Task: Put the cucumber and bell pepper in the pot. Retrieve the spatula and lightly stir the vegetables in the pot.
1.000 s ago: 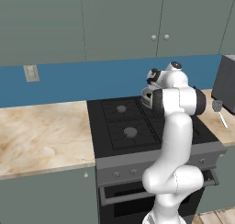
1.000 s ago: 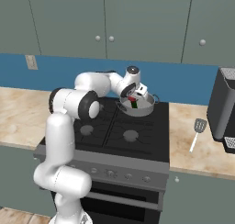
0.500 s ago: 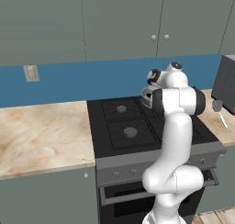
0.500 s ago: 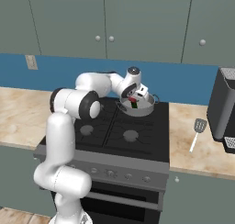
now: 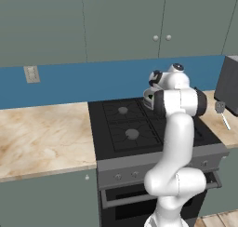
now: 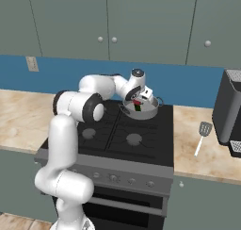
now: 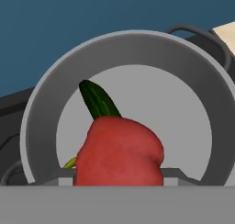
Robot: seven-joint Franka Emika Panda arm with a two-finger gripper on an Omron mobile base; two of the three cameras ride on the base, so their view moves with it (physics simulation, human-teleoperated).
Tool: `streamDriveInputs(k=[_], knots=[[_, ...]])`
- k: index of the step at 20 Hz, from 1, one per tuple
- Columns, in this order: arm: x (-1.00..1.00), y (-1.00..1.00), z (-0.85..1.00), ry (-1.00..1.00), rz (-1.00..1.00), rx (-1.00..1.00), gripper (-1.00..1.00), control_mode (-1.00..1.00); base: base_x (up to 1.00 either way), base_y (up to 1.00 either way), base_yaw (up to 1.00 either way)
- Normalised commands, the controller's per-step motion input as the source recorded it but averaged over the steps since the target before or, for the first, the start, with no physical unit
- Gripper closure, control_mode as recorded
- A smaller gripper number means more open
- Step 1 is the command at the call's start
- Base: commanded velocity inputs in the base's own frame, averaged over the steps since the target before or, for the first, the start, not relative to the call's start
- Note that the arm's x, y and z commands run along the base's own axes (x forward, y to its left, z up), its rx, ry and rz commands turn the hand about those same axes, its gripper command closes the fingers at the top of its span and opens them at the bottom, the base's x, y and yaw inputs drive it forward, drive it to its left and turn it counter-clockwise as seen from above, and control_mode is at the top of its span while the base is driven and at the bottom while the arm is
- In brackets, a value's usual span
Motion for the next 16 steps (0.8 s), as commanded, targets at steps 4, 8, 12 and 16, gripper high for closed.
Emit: streamDriveInputs(k=[4, 8, 12, 16], knots=[[0.35, -0.16, -0.05, 0.00, 0.00, 0.00, 1.00, -1.00, 0.00, 0.00, 0.00], [0.28, -0.14, -0.04, 0.00, 0.00, 0.00, 1.00, -1.00, 0.00, 0.00, 0.00], [0.05, -0.03, 0.00, 0.02, 0.00, 0.00, 1.00, -1.00, 0.00, 0.00, 0.00], [0.00, 0.00, 0.00, 0.00, 0.00, 0.00, 1.00, -1.00, 0.00, 0.00, 0.00]])
